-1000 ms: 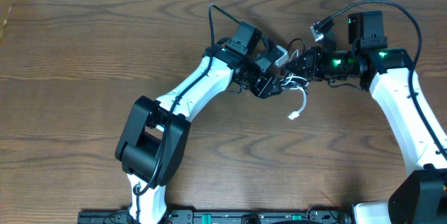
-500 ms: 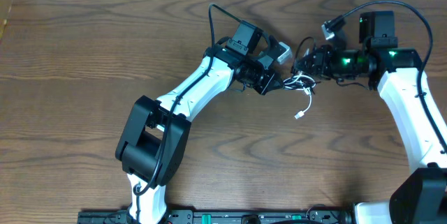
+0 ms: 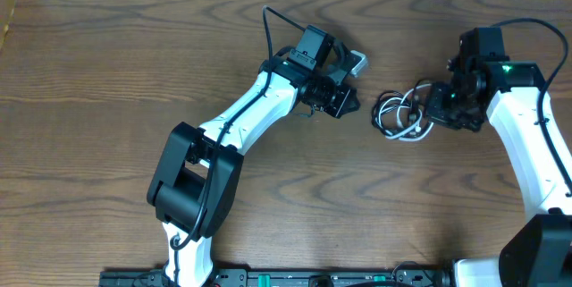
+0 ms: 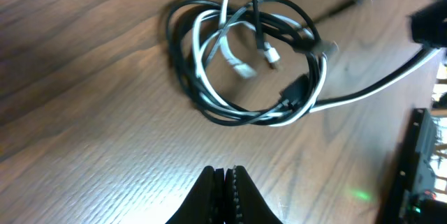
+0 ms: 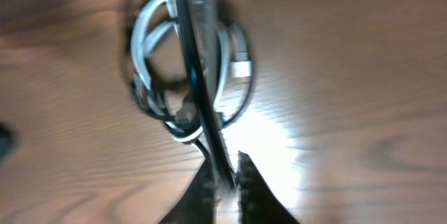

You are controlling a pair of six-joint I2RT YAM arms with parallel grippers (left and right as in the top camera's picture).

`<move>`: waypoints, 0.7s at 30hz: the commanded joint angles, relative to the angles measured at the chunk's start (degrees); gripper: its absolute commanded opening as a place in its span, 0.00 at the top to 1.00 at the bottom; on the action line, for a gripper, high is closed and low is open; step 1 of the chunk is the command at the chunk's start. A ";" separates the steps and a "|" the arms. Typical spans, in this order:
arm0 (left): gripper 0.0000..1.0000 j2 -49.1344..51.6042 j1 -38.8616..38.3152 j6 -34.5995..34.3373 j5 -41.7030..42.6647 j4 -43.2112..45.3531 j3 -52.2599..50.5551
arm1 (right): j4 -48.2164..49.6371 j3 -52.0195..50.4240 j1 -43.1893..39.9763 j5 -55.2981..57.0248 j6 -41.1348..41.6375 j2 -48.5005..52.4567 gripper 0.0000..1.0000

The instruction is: Untangle cables

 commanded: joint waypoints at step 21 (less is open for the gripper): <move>0.40 5.29 -8.98 -14.01 -19.63 14.78 0.26 | -4.13 0.63 -6.32 11.04 2.97 -0.33 0.21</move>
